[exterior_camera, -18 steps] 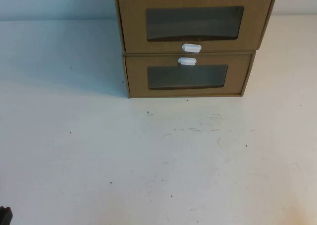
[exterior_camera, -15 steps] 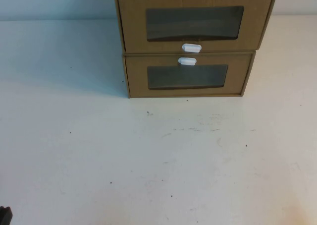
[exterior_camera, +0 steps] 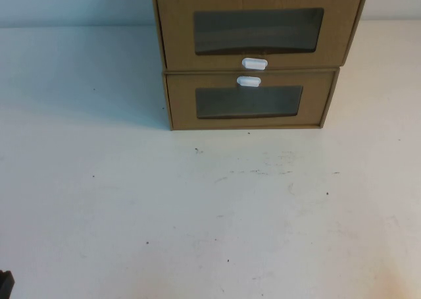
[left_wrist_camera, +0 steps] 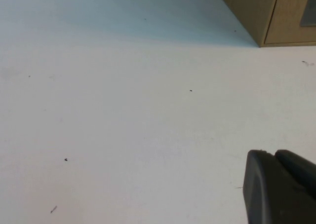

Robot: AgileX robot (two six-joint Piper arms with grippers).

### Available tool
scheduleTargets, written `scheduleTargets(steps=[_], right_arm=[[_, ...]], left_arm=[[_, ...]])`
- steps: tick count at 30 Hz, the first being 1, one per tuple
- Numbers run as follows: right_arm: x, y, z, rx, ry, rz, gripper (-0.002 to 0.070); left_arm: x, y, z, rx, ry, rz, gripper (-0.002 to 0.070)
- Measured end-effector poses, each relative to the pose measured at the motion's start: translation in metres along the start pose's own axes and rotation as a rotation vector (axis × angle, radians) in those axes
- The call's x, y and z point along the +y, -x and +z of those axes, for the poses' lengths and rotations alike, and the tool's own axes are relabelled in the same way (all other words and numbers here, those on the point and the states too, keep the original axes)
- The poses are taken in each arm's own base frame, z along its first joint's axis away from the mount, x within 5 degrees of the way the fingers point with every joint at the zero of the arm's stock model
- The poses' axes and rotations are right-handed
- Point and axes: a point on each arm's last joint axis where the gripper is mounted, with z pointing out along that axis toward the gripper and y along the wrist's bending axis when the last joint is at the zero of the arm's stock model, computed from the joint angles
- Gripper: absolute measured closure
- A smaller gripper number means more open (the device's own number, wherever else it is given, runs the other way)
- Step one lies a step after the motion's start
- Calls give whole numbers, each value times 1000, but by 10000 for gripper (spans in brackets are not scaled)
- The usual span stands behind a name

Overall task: Open the shoe box
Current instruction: 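Pull the top drawer of the cardboard box fully open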

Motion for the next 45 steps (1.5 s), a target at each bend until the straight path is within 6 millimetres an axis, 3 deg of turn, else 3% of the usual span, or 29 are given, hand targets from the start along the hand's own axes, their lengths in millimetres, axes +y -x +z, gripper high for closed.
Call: scheduleTargets(steps=[14, 21, 26, 32, 39, 45], right_arm=[[0, 1, 0, -14, 0, 0, 690], [0, 19, -2, -209, -5, 0, 689], [-1, 40, -9, -458, -11, 0, 689], [-2, 61, -23, -732, -17, 4, 690], [-2, 68, -31, -849, -19, 27, 690], [-5, 83, -50, -1086, 13, 152, 689]], left_arm=[[0, 1, 0, -11, 1, -2, 680], [1, 7, 0, -75, 9, -2, 680], [3, 27, -4, -299, 35, -13, 680], [8, 58, -21, -692, 79, -46, 680], [10, 68, -31, -844, 97, -60, 680], [18, 82, -54, -1152, 104, -226, 680]])
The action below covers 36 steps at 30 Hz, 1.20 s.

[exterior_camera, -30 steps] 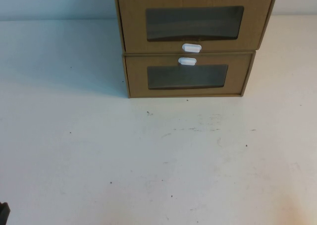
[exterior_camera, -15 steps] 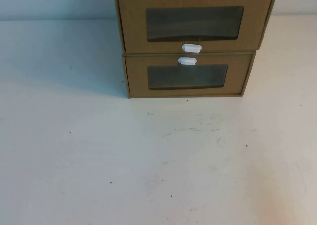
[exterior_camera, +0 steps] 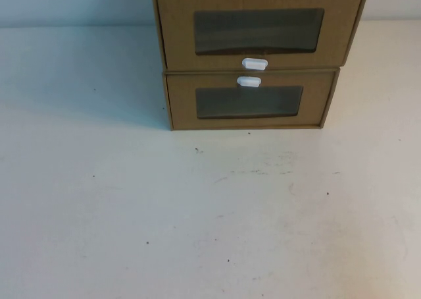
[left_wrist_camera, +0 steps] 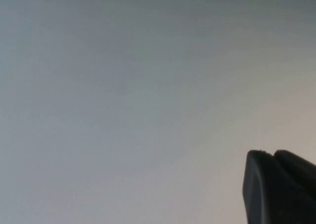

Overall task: Open the shoe box
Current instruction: 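Pull the top drawer of the cardboard box fully open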

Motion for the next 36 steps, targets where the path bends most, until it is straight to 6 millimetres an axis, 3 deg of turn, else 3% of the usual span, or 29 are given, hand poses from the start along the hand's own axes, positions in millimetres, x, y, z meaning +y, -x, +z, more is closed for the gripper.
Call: scheduleTargets(steps=[5, 11, 14, 16, 21, 26, 31, 36], right_arm=[[9, 54, 22, -160, -32, 150, 689], [32, 146, 57, -287, -15, 293, 690], [47, 169, 89, -201, 11, 237, 689], [56, 173, 113, -98, 33, 183, 689], [76, 143, 182, 293, 103, 89, 690], [83, 79, 231, 728, 152, 39, 689], [72, 14, 250, 967, 153, -48, 689], [68, -35, 257, 1130, 144, 41, 689]], left_arm=[[-6, 47, 20, -181, 32, -111, 680], [-29, 115, 49, -223, -18, -70, 680], [-39, 134, 71, -162, -35, -45, 680], [-47, 134, 92, -49, -51, -37, 680], [-67, 117, 148, 282, -117, 1, 680], [-79, 67, 197, 667, -169, 32, 680], [-75, 15, 222, 822, -148, 64, 680], [-69, -33, 236, 926, -97, 4, 680]])
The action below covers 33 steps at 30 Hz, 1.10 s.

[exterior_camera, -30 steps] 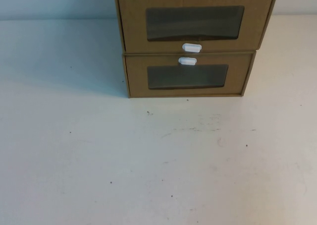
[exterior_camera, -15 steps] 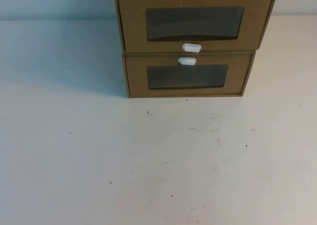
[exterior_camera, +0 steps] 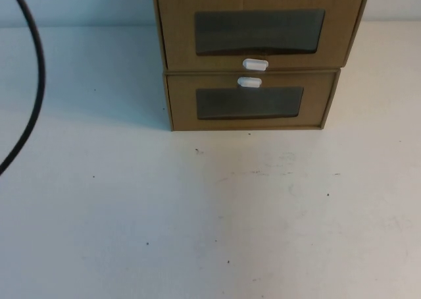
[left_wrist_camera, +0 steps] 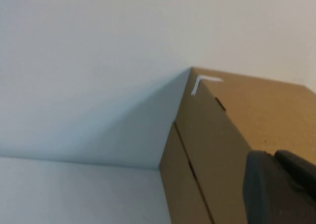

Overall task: Open the shoe box
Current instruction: 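Pull the top drawer of the cardboard box fully open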

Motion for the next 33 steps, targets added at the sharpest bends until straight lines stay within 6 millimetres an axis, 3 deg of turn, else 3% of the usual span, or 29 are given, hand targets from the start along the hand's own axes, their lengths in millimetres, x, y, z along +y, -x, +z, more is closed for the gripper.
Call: scheduleTargets(steps=[5, 9, 12, 17, 24, 28, 33], right_arm=[[-3, -19, 48, 117, 83, -141, 690], [16, -38, 75, 191, 207, -322, 689], [38, -55, 88, 246, 306, -485, 689], [80, -83, 89, 337, 406, -857, 690], [101, -94, 86, 367, 216, -1259, 689], [103, -91, 93, 314, 92, -1380, 690], [114, -93, 106, 211, 103, -1454, 690]], left_arm=[[3, -12, 43, 159, -18, 20, 680], [-1, -15, 84, 305, -103, 79, 680], [-10, -7, 114, 352, -226, 112, 680], [-29, 5, 160, 375, -488, 94, 680], [-36, -2, 216, 470, -697, 33, 680], [-33, -14, 236, 517, -718, 2, 680], [-36, -20, 243, 533, -724, 2, 680]])
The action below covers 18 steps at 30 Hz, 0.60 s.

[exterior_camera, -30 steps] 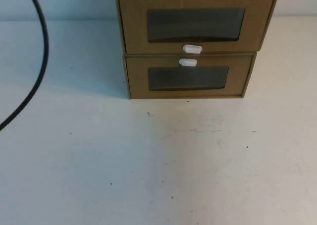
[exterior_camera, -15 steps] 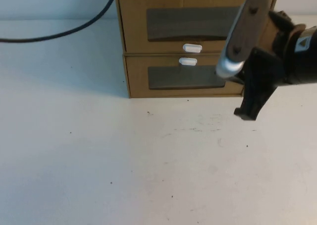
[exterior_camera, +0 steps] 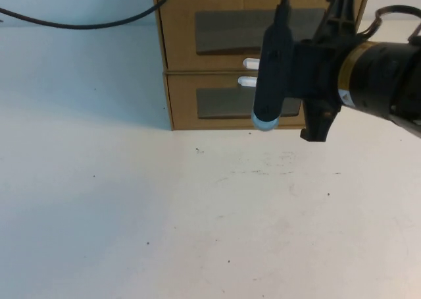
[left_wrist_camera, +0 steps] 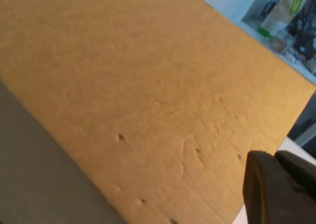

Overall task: Open the shoe box
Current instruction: 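Pull the top drawer of the cardboard box fully open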

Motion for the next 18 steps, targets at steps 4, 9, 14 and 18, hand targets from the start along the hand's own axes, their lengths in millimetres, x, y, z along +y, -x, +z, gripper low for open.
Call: scheduleTargets(steps=[4, 9, 14, 18], right_arm=[[8, 10, 14, -5, -36, -144, 689], [22, 15, 44, 81, -131, -86, 690], [35, 15, 75, 132, -243, -35, 689], [51, 15, 94, 153, -227, -49, 689]], left_arm=[[-11, -4, 14, 63, 14, 59, 680], [-19, -15, 34, 158, 50, 126, 680], [-15, -15, 40, 137, 80, 79, 680], [-11, -15, 44, 122, 84, 48, 680]])
